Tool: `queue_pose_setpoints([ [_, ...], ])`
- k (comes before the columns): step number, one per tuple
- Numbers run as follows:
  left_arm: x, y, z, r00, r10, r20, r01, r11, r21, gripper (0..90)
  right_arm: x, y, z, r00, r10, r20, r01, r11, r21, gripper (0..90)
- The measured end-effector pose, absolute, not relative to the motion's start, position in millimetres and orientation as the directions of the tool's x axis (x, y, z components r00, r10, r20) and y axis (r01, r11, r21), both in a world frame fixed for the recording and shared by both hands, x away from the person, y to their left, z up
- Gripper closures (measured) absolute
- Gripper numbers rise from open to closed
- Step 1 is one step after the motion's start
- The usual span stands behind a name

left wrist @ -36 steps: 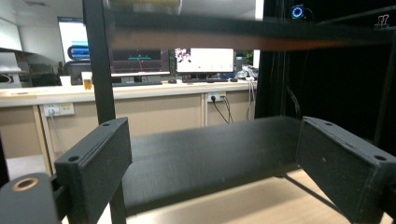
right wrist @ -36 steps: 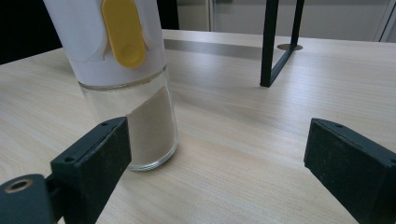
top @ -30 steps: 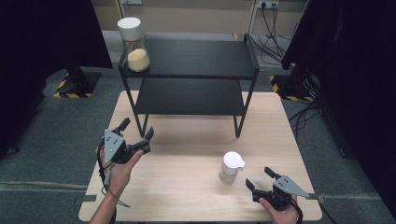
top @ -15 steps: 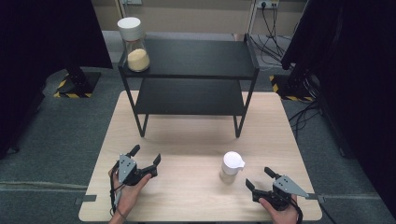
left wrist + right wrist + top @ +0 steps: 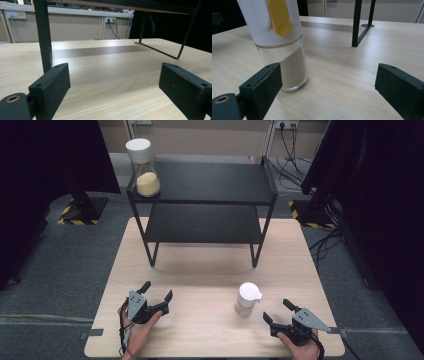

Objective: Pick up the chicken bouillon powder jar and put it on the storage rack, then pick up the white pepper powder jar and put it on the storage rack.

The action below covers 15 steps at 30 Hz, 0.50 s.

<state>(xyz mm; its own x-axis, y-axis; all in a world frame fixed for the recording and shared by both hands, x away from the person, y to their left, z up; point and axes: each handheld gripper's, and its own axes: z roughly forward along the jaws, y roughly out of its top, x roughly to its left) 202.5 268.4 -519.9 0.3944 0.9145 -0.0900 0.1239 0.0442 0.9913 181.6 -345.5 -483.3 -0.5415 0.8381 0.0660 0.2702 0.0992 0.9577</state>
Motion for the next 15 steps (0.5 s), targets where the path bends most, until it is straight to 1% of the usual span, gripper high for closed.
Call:
queue_pose_setpoints([
  [15,202.8,268.4,-519.3,0.402,0.912,-0.079,0.122,0.032,0.992,9.2,181.0,-345.3,-483.8,-0.539,0.840,0.064,0.267,0.098,0.959,7.5],
])
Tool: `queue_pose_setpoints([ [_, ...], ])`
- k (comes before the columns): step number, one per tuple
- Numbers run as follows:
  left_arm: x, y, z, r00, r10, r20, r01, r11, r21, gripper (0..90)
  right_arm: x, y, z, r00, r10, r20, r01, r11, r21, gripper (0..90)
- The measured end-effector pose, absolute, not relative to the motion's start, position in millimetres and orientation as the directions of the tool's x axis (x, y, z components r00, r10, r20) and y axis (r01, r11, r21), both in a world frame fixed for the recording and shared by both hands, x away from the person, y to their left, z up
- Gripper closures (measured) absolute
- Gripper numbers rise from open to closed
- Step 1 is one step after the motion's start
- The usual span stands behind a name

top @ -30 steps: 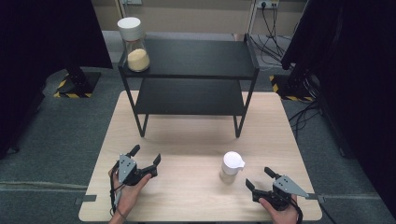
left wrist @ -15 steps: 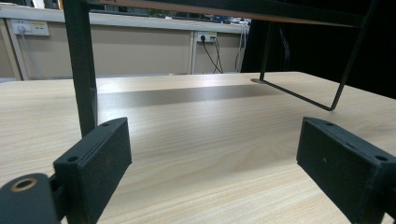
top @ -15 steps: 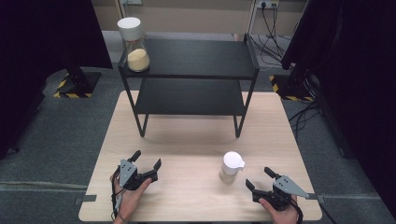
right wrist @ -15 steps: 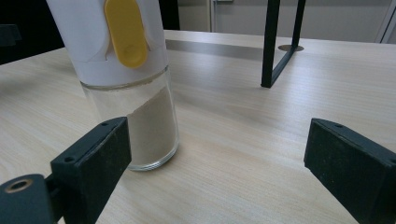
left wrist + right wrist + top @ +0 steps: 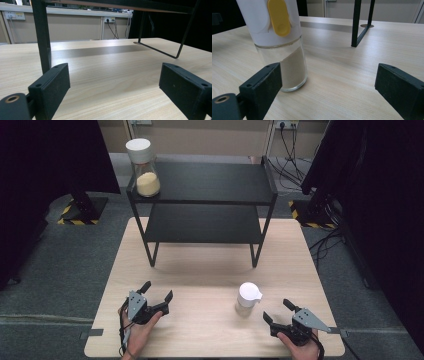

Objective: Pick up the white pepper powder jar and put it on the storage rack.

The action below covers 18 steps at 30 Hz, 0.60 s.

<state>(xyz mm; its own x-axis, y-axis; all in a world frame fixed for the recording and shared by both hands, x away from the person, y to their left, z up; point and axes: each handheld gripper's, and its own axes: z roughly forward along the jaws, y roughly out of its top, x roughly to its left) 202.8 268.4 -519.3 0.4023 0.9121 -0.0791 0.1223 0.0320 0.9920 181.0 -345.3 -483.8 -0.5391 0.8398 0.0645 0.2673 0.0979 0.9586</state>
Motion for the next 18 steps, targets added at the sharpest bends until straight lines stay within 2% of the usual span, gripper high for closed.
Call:
queue_pose_setpoints([
  [7,202.6,268.3,-519.4,0.403,0.912,-0.076,0.121,0.029,0.992,8.9,181.2,-346.3,-483.8,-0.547,0.834,0.075,0.269,0.090,0.959,6.7],
  [18,203.1,267.2,-518.4,0.404,0.912,-0.069,0.123,0.021,0.992,8.7,173.9,-339.6,-469.5,-0.603,0.796,0.054,0.220,0.100,0.970,5.5],
])
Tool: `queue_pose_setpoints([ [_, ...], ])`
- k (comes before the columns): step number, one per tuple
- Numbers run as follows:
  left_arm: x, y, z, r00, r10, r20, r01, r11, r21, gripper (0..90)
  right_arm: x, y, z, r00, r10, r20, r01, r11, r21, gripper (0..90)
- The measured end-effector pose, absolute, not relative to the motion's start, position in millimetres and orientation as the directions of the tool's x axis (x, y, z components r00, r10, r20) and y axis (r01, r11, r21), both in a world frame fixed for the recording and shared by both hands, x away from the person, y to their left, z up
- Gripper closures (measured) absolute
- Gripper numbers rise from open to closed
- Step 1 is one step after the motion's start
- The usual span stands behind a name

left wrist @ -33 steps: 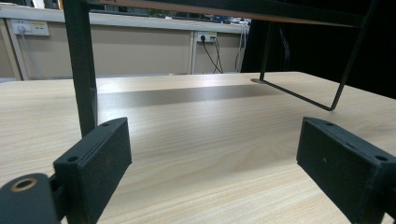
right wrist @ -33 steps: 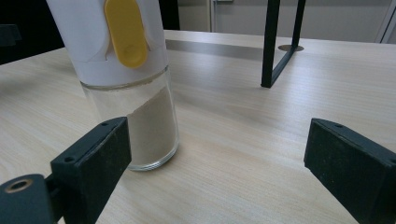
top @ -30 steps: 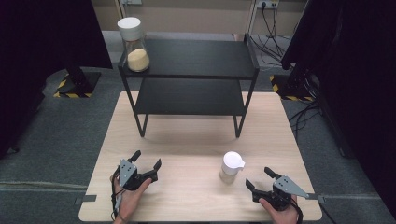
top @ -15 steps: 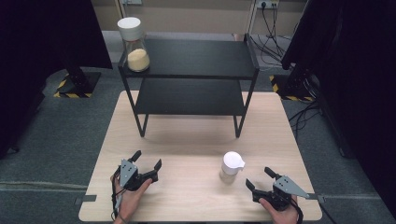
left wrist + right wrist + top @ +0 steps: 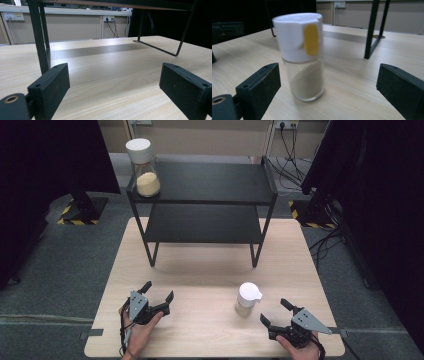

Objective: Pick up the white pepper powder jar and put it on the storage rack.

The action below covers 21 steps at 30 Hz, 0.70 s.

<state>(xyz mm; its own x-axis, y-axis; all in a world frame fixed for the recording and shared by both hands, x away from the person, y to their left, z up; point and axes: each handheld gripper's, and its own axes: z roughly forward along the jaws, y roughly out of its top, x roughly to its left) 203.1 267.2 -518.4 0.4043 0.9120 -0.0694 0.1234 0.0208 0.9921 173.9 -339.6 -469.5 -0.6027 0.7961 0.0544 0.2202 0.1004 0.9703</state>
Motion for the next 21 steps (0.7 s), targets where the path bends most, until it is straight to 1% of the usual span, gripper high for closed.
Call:
queue_pose_setpoints([
  [4,203.3,267.1,-518.2,0.406,0.911,-0.067,0.123,0.018,0.992,8.7,175.5,-332.1,-462.2,-0.629,0.777,0.035,0.204,0.122,0.971,5.5],
  [10,203.9,267.2,-517.7,0.406,0.911,-0.070,0.128,0.019,0.992,8.5,187.8,-318.9,-452.4,-0.655,0.755,0.018,0.189,0.141,0.972,5.7],
  [21,203.6,267.7,-518.4,0.406,0.911,-0.073,0.125,0.024,0.992,8.5,218.9,-300.4,-454.6,-0.673,0.739,0.031,0.253,0.191,0.948,9.1],
])
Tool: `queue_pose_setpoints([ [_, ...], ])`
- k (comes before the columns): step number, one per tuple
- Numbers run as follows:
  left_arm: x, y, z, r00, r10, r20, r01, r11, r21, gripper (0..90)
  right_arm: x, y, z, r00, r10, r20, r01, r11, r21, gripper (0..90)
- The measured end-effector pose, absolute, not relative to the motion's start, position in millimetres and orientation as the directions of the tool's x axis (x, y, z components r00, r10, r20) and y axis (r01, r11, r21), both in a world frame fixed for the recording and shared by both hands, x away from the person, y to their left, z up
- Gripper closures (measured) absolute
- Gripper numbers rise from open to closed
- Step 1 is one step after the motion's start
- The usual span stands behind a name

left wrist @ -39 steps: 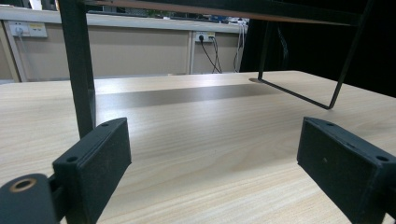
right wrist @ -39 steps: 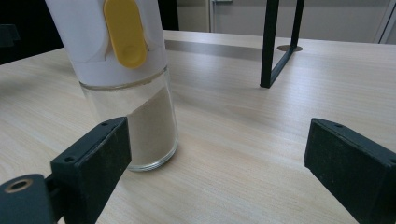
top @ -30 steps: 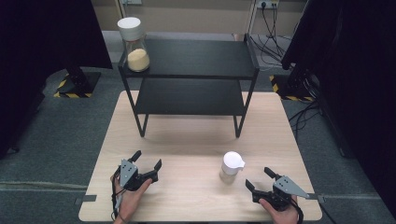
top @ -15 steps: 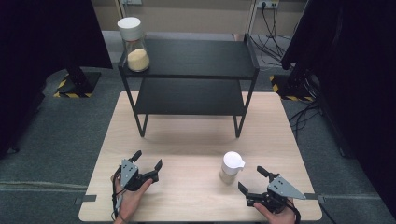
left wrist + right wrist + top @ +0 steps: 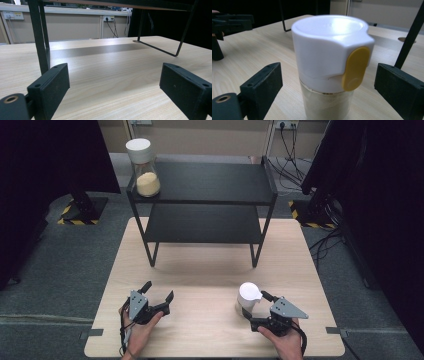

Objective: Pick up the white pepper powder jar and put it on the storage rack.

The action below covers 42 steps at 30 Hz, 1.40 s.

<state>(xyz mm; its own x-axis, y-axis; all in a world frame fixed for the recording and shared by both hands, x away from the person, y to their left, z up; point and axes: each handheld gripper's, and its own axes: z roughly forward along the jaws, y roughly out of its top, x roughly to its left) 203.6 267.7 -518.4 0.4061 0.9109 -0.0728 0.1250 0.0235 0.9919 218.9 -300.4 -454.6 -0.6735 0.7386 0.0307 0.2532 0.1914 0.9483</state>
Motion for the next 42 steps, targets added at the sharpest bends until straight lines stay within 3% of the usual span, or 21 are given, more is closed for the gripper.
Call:
queue_pose_setpoints([
  [10,203.9,268.0,-518.2,0.407,0.910,-0.074,0.126,0.024,0.992,8.5,236.5,-293.8,-457.8,-0.694,0.720,0.032,0.289,0.238,0.927,17.3],
  [18,203.8,267.9,-518.2,0.408,0.910,-0.073,0.126,0.023,0.992,8.5,236.7,-291.9,-462.9,-0.697,0.717,0.007,0.271,0.254,0.928,29.8],
  [33,203.6,268.0,-518.6,0.405,0.911,-0.076,0.125,0.027,0.992,8.5,230.6,-293.4,-465.2,-0.680,0.733,0.010,0.259,0.228,0.938,30.4],
  [42,203.8,267.8,-518.1,0.403,0.912,-0.077,0.128,0.027,0.991,8.5,219.9,-294.9,-450.0,-0.664,0.747,-0.019,0.193,0.197,0.961,30.4],
])
